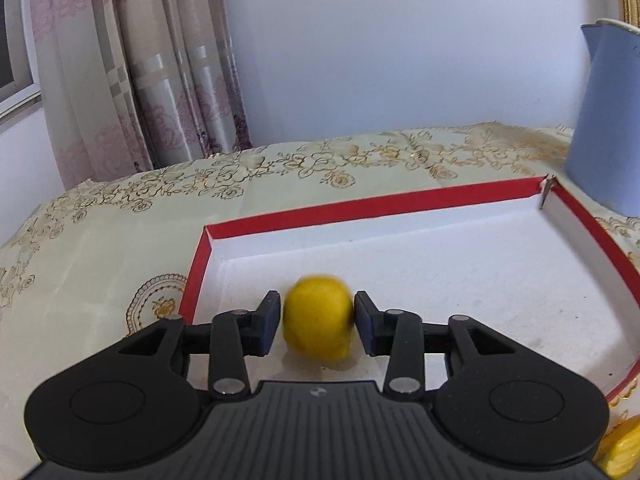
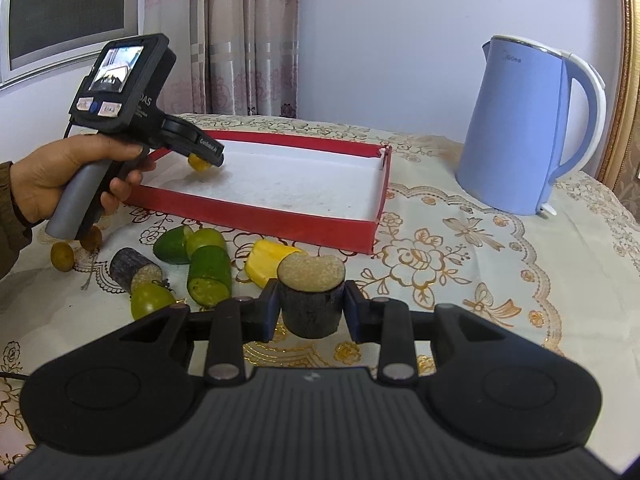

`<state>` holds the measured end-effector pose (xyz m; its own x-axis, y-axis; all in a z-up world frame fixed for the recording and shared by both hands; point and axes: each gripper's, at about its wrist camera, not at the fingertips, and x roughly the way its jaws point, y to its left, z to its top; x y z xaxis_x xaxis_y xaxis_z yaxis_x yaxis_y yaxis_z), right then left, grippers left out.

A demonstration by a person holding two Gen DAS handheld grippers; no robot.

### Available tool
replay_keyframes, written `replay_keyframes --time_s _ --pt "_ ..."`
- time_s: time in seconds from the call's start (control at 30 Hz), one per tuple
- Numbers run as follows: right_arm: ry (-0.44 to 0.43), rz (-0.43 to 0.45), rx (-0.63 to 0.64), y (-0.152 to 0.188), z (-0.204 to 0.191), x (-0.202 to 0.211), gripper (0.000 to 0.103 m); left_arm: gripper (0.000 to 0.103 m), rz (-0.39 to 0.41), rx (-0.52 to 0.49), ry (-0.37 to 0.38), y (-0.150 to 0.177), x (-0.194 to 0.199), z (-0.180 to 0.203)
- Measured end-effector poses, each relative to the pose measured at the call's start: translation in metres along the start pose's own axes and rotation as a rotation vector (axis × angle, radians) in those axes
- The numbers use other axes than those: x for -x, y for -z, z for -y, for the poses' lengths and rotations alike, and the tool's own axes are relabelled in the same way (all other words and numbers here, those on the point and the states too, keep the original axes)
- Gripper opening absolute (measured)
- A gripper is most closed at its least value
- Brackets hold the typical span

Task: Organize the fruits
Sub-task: 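Open the left gripper to drop the mango chunk into the tray, then lower the sugarcane chunk into the tray and open the right gripper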

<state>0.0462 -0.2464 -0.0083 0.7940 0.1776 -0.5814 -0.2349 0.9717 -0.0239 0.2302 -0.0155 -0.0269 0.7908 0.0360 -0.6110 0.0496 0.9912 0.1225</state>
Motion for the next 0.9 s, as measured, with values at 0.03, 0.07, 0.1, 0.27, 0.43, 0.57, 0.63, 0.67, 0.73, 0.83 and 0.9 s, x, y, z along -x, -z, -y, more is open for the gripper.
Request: replay_keyframes --time_s 0.03,0.07,0.1,0.27,0.43,0.57,0.63,0.67,0.73,0.83,0.9 --pt "-0.001 0.0 -0.001 0.0 0.0 0.0 0.031 0.047 0.002 -0.003 -0.004 0.0 0.0 0.0" --pt "-0.002 0.0 0.0 -0.001 -0.001 0.0 0.031 0.05 0.004 -0.005 -0.009 0.001 0.001 0.001" --pt "-0.002 0.0 0.001 -0.001 -0.001 0.0 0.031 0.054 0.007 -0.008 -0.015 0.001 0.002 0.001" --pt "-0.005 0.005 0.009 -0.004 -0.003 0.001 0.031 0.059 0.036 -0.026 -0.026 -0.002 0.012 0.003" --pt "-0.011 0.014 0.024 -0.01 -0.007 0.002 0.031 0.07 0.066 -0.011 -0.033 0.001 0.03 0.0" --pt "-0.014 0.024 0.043 -0.017 -0.011 0.001 0.031 0.074 0.085 -0.015 -0.07 0.005 0.045 -0.002" --pt "-0.019 0.031 0.05 -0.021 -0.012 -0.001 0.031 0.076 0.085 0.006 -0.086 0.008 0.053 -0.007" --pt "-0.02 0.035 0.054 -0.024 -0.012 -0.003 0.031 0.076 0.081 0.019 -0.097 0.01 0.057 -0.009" --pt "-0.026 0.042 0.055 -0.03 -0.011 -0.007 0.031 0.076 0.077 0.04 -0.124 0.015 0.069 -0.016" --pt "-0.039 0.048 0.047 -0.044 -0.007 -0.018 0.031 0.08 0.095 0.076 -0.12 0.027 0.092 -0.029" --pt "-0.042 0.053 0.053 -0.052 -0.008 -0.026 0.031 0.082 0.113 0.102 -0.106 0.035 0.103 -0.038"
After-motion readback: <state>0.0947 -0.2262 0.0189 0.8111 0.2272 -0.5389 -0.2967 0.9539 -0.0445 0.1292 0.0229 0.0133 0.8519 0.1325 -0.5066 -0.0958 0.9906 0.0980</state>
